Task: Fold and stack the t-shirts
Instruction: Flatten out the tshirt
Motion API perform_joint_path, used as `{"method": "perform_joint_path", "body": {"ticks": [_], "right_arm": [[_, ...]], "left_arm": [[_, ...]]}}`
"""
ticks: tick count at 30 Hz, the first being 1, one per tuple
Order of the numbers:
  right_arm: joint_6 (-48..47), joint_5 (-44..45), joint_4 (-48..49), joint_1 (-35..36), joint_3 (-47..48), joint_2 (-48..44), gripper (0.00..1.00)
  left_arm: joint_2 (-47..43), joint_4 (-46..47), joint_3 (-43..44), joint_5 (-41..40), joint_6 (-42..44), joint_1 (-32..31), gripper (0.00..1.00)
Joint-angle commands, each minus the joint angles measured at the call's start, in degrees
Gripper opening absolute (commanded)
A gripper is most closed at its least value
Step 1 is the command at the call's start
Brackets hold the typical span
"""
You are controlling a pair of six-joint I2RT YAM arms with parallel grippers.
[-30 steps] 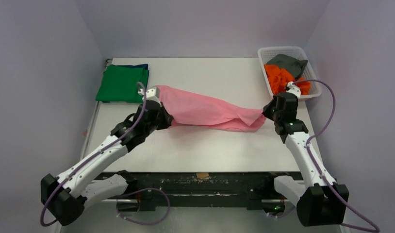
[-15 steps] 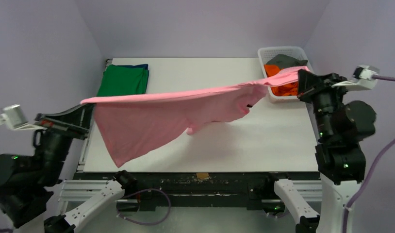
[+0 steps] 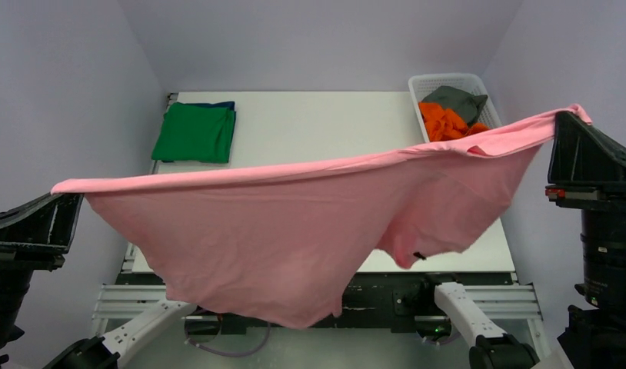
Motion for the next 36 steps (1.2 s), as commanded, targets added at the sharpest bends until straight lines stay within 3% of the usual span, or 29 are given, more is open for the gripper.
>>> {"method": "perform_joint_path", "body": {"ticks": [1, 6, 12, 14, 15, 17, 18, 23, 24, 26, 27, 28, 29, 31, 32, 36], "right_arm": [[-2.8, 2.2, -0.2, -0.1, -0.6, 4.5, 0.00], [-4.0, 5.4, 4.5, -0.1, -10.2, 6.2, 0.00], [-3.3, 11.7, 14.0, -0.1, -28.6, 12.0, 0.00], [-2.0, 12.0, 18.8, -0.1, -35.5, 14.6, 0.00], [-1.4, 12.0, 21.8, -0.1, -38.9, 16.1, 0.00], [0.0, 11.9, 27.2, -0.1, -44.3, 20.6, 0.00], [0.6, 11.8, 29.5, -0.1, -46.7, 23.7, 0.00], [1.3, 9.8, 36.6, -0.1, -43.2, 46.4, 0.00], [1.2, 8.8, 37.0, -0.1, -40.7, 51.1, 0.00], [1.2, 7.7, 35.3, 0.1, -34.4, 59.2, 0.11], [1.2, 7.9, 33.4, 0.3, -30.9, 62.5, 0.18], [0.7, 8.1, 31.4, 0.4, -28.2, 64.7, 0.39], [-0.2, 8.3, 30.1, 0.9, -25.9, 66.2, 0.52], [-2.1, 10.3, 29.0, 1.9, -24.6, 66.6, 0.63], [-2.7, 11.1, 28.8, 2.5, -25.0, 65.9, 0.64], [-4.0, 13.4, 26.6, 4.6, -28.2, 61.5, 0.67]], "left_arm": [[2.7, -0.4, -1.8, -2.2, 1.9, -0.2, 0.00], [5.8, 2.8, -10.4, -11.6, 2.7, -0.2, 0.00], [14.0, 10.2, -27.6, -25.3, 0.7, 0.9, 0.00], [19.4, 10.6, -31.4, -19.7, -2.7, 7.2, 0.00], [22.5, 12.0, -33.6, -12.0, -4.4, 11.9, 0.00], [33.0, 17.5, -37.6, -1.8, -6.9, 19.9, 0.00], [38.0, 19.5, -37.6, -0.7, -7.3, 21.4, 0.00], [68.1, 19.2, -22.7, 6.2, -7.6, 26.2, 0.14], [73.3, 17.9, -18.3, 7.7, -7.9, 27.1, 0.18], [82.3, 13.3, -7.3, 10.8, -8.5, 28.6, 0.41], [85.5, 10.5, -2.8, 12.3, -9.0, 29.0, 0.48], [87.1, 9.2, 0.2, 13.2, -9.0, 29.1, 0.54], [87.2, 9.6, 0.9, 13.7, -8.6, 29.1, 0.59], [85.0, 13.0, -1.4, 14.9, -8.4, 29.1, 0.93], [83.3, 14.4, -3.2, 14.9, -8.3, 29.1, 0.99], [76.7, 16.7, -10.9, 18.8, -8.3, 29.0, 1.00]]}}
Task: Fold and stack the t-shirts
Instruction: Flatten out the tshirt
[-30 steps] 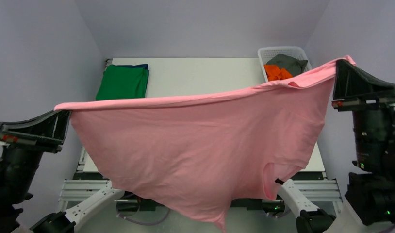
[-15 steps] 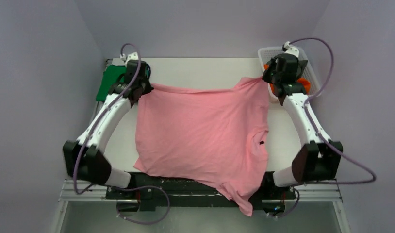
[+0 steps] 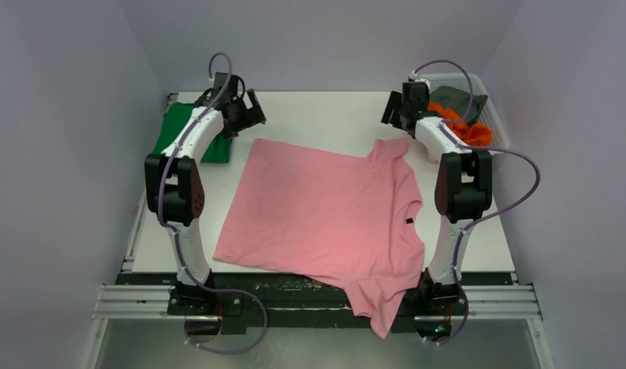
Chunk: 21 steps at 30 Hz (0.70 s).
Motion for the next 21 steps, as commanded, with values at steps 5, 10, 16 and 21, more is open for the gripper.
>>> {"method": "perform_joint_path", "body": {"ticks": [5, 10, 16, 21], "right_arm": [[1.7, 5.8, -4.9, 5.1, -8.4, -14.9, 0.69], [7.1, 0.6, -2.2, 5.7, -21.7, -18.5, 0.71], [5.1, -2.1, -5.3, 7.1, -18.5, -12.6, 0.71], [4.8, -3.7, -6.3, 7.2, -13.6, -4.8, 0.70]], "left_arm": [[-18.5, 7.4, -19.4, 10.9, -1.0, -2.1, 1.00], [-22.0, 11.6, -29.4, 12.8, -1.8, -7.9, 1.00], [-16.3, 11.3, -29.5, 13.4, -4.4, -9.3, 1.00], [-10.0, 15.5, -28.2, 19.0, -9.7, -6.7, 1.00]]}}
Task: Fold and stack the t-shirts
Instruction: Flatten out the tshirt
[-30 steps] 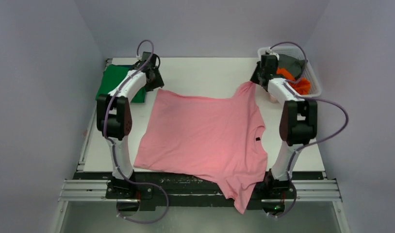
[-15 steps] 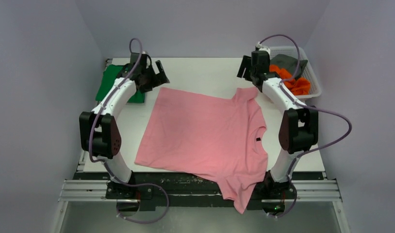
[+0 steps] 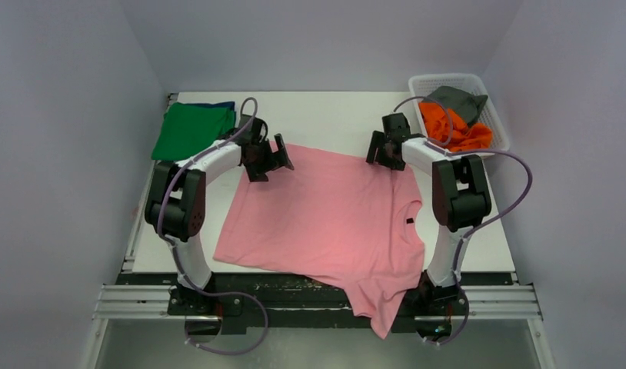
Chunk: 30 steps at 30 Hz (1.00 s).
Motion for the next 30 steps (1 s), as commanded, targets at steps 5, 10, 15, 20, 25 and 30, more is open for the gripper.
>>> {"method": "perform_joint_path", "body": {"ticks": [5, 10, 15, 20, 25, 30], "right_arm": [[0.9, -3.4, -2.2, 0.5, 13.5, 11.9, 0.70], [2.7, -3.2, -4.5, 0.5, 24.8, 19.5, 0.70], [2.0, -5.5, -6.8, 0.5, 37.8, 27.1, 0.70], [0.4, -5.0, -9.5, -0.3, 49.9, 33.1, 0.70], [-0.7, -7.0, -7.9, -2.5, 51.3, 30.2, 0.71], [-4.2, -6.4, -6.4, -2.8, 46.1, 21.9, 0.74]], "left_arm": [[9.9, 4.2, 5.8, 5.6, -7.6, 5.6, 1.00], [15.6, -0.2, 14.2, 4.2, -8.4, 7.5, 1.00], [21.7, 0.0, 21.9, 7.5, -9.9, 8.8, 1.00], [25.7, -5.4, 30.3, 3.8, -10.0, 9.9, 1.00], [26.1, -9.2, 33.0, -0.5, -8.9, 11.7, 1.00], [22.8, -9.6, 28.2, -3.0, -8.3, 13.2, 1.00]]}}
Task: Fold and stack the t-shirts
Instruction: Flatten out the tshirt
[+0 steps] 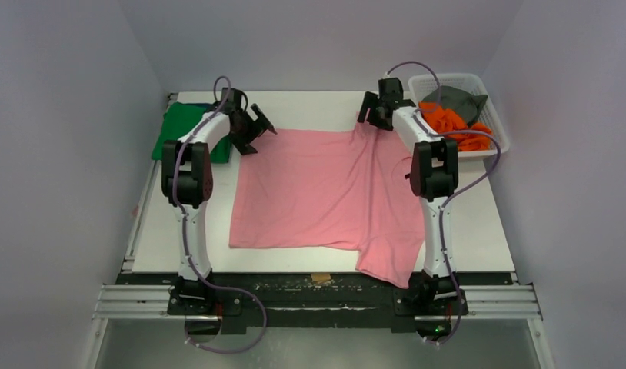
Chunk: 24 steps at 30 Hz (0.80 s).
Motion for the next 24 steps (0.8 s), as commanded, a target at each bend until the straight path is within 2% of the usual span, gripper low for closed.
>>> {"method": "perform_joint_path", "body": {"ticks": [1, 6, 12, 19, 24], "right_arm": [[-3.3, -0.1, 1.3, -0.9, -5.5, -10.8, 0.74], [-3.5, -1.2, 5.1, -0.8, -17.2, -18.0, 0.76], [-0.9, -3.5, 7.4, -0.8, -26.3, -18.2, 0.76], [0.3, -3.3, 8.0, -1.7, -27.1, -14.4, 0.77], [3.2, -3.9, 9.7, -3.5, -25.4, -10.6, 0.77]], "left_arm": [[-3.1, -2.9, -4.1, -6.0, 1.9, 2.1, 1.00], [-3.5, -3.5, -3.5, -5.2, 2.6, 2.4, 1.00], [-3.7, -4.9, -3.3, -5.8, 2.5, 2.7, 1.00], [-3.9, -3.3, -4.0, -5.3, 1.9, 3.4, 1.00], [-1.7, -3.2, -1.1, -5.2, 0.9, 3.7, 1.00]]}}
